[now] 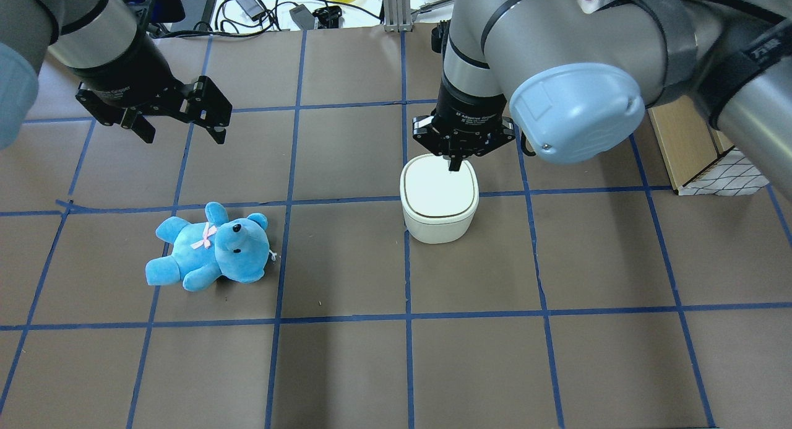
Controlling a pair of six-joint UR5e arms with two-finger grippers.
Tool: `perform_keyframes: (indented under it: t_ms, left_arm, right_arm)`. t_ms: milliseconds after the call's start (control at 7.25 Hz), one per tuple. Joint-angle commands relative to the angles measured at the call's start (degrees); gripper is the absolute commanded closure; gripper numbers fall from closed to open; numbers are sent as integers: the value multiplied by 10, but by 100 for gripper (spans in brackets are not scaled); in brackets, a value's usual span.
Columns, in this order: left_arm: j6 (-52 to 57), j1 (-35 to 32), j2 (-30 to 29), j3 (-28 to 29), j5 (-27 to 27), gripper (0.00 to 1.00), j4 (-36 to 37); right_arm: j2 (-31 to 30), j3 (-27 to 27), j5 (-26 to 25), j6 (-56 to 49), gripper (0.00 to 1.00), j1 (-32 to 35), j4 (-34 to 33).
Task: Open trash can with right arm
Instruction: 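Move the right gripper over the white trash can lid, then lower the right gripper onto the lid's far edge and press down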
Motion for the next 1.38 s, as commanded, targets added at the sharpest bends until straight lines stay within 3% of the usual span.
perform_keyframes:
  t_ms: [0, 690, 1241]
  left_arm:
    - [0, 0, 0, 0, 0, 0, 0]
    - [0, 1, 0, 0, 0, 0, 0]
    - [0, 1, 0, 0, 0, 0, 0]
  right_arm:
    - [31, 0, 4, -12, 100, -4, -33]
    - [72, 2, -7, -100, 100, -48, -26]
    - [71, 24, 3, -41, 100, -38, -31]
